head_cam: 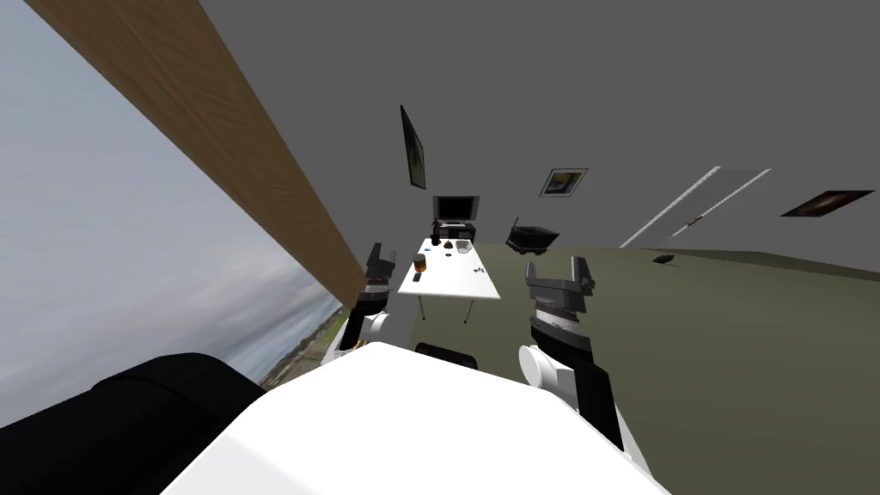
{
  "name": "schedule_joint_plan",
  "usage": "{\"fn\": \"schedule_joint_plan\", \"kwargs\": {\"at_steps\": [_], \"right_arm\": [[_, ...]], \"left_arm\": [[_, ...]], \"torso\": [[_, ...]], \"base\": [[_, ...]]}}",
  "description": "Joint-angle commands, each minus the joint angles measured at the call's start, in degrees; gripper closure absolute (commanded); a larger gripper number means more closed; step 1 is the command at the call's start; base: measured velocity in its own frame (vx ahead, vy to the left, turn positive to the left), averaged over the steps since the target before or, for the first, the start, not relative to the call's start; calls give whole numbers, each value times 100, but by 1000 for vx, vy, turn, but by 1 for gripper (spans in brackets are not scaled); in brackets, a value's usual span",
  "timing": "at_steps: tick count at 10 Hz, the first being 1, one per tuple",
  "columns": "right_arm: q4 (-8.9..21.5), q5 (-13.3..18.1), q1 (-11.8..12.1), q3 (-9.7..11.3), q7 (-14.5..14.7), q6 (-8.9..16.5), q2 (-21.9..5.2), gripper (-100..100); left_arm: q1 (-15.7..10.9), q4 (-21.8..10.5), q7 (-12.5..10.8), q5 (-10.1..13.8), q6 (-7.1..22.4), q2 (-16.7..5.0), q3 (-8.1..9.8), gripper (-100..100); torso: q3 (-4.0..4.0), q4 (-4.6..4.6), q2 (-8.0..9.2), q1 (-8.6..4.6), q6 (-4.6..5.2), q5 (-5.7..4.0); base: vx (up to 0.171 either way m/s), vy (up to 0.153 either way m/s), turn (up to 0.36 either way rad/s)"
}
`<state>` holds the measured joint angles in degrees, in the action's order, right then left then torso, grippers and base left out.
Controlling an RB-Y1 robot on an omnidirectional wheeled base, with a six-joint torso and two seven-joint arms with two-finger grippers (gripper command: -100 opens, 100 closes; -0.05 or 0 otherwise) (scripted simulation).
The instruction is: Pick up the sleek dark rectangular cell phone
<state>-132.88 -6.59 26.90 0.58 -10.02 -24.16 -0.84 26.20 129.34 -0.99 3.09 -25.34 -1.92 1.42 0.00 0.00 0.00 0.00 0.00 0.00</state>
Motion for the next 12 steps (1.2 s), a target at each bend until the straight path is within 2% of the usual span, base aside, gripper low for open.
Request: {"fn": "schedule_joint_plan", "kwargs": {"at_steps": [1,5,10,11,12], "right_arm": [[0,0,0,0,0,0,0,0],[0,0,-1,1,0,0,1,0],[0,0,-1,1,0,0,1,0],[0,0,-1,1,0,0,1,0],[0,0,0,0,0,0,0,0]], "left_arm": [[90,-81,-118,83,43,-213,-112,-100],[414,-404,-498,400,138,-699,-460,-100],[1068,-1195,-1129,1080,211,-1524,-1050,-100],[1075,-1197,-1129,1080,211,-1546,-1050,-100],[1234,-1405,-1253,1242,215,-1748,-1180,-100]], "torso": [[0,0,0,0,0,0],[20,7,34,-19,1,-4],[15,6,26,-27,2,-6],[10,4,17,-25,2,-6],[6,3,9,-16,-2,-4]], "base": [[-55,-18,-27],[-85,-49,-76],[-60,-80,-222],[-2,-47,-69],[1,-42,-175]]}}
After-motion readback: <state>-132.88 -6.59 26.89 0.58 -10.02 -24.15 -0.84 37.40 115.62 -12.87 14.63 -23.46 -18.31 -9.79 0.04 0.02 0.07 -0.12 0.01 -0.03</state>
